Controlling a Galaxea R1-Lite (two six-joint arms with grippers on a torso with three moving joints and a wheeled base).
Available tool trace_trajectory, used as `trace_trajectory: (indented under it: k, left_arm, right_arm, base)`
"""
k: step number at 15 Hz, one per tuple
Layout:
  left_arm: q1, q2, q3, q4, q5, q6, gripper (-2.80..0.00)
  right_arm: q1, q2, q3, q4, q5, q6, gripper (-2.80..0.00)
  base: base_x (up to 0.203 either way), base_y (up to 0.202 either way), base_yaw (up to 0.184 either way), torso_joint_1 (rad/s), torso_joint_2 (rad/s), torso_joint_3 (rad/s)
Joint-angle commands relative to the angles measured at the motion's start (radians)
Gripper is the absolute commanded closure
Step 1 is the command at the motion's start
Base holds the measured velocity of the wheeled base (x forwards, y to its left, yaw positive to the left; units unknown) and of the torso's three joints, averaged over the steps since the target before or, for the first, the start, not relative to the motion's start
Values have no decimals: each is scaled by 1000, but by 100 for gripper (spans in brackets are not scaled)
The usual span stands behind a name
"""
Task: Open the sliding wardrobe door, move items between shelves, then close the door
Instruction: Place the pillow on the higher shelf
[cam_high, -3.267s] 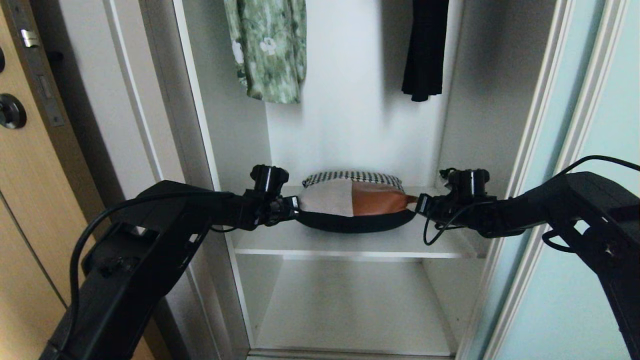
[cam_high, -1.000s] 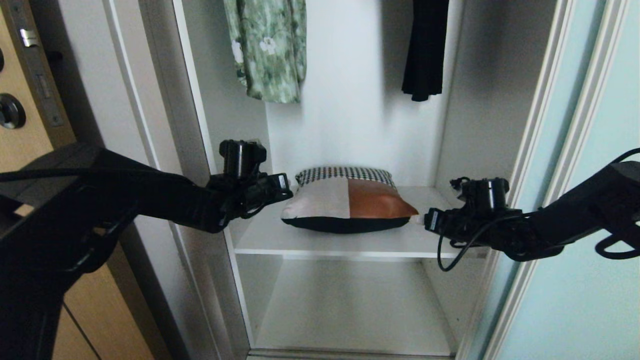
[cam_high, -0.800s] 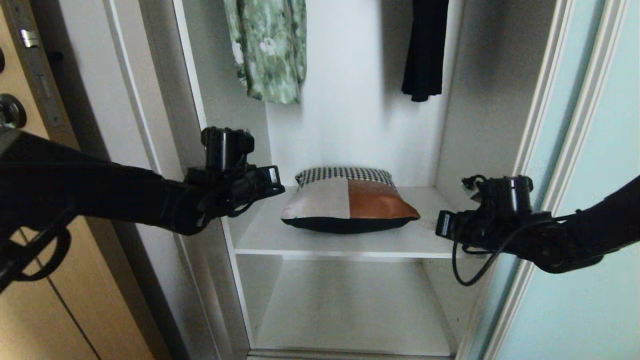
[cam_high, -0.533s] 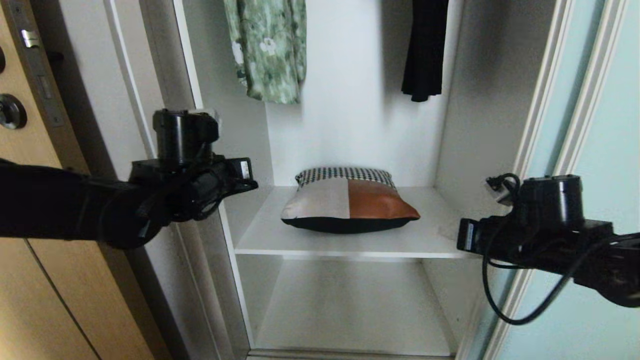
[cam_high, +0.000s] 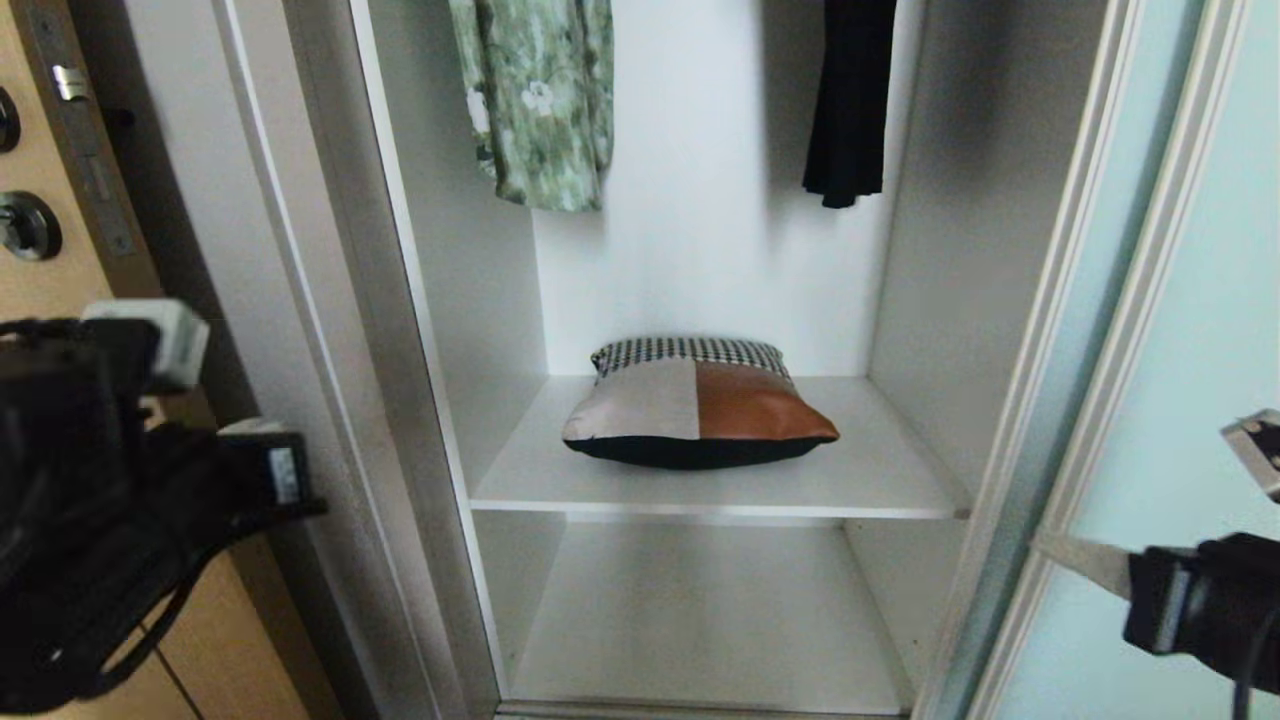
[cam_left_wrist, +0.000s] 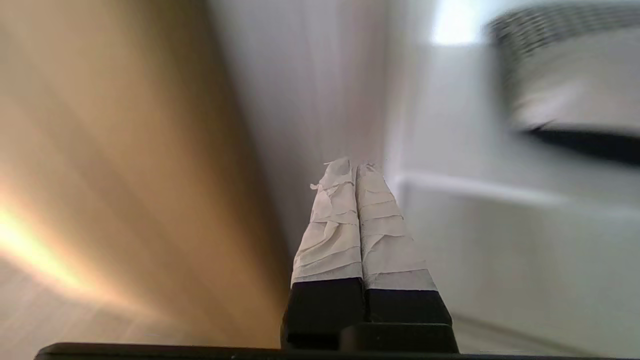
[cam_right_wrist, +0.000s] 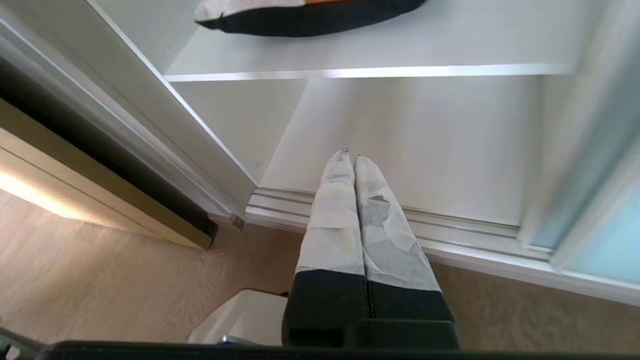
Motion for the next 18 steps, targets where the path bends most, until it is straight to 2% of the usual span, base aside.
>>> trace_trajectory:
  k: [1,4,7,9,10,11,13,14,15,16,17,18]
  left_arm:
    - [33,-235,164,0,27,-1,0]
    - [167,-389,273,5,40,0,0]
    - [223,-564,394,12,35,6,0]
    - [258,-677,477,33,27,9,0]
    - [279,-729,498,52,20,9,0]
    - [298,-792,516,77,12,9,0]
    - [328,-927,533,156,-1,9,0]
    - [337,-1023,531,232,-17,9,0]
    - [343,-1113,519,324,-60,12,0]
    - [348,-1179,505,407,-154,20,0]
    - [351,-1217,494,468,-305,35,0]
    - [354,-1243,487,514,-428,64,0]
  right_arm:
    - [1,-297,45,101,-16,3,0]
    - [-15,-550,59,301,-36,4,0]
    - [-82,-752,126,415,-61,15,0]
    - [-138,-827,176,434,-69,66,0]
    - [-152,-837,181,434,-72,119,0]
    - [-155,-837,180,422,-81,135,0]
    - [-155,-837,197,381,-108,135,0]
    - [-155,-837,209,363,-111,131,0]
    - [-155,-837,218,340,-113,124,0]
    - [-155,-836,211,338,-113,121,0]
    - [-155,-837,203,338,-110,121,0]
    - [-155,-837,216,340,-104,111,0]
  base:
    - [0,0,0,0,0,0]
    - [0,0,0,0,0,0]
    - [0,0,0,0,0,0]
    - [0,0,0,0,0,0]
    - [0,0,0,0,0,0]
    - [0,0,0,0,0,0]
    - [0,0,0,0,0,0]
    - [0,0,0,0,0,0]
    - [0,0,0,0,0,0]
    - [0,0,0,0,0,0]
    - [0,0,0,0,0,0]
    - [0,0,0,0,0,0]
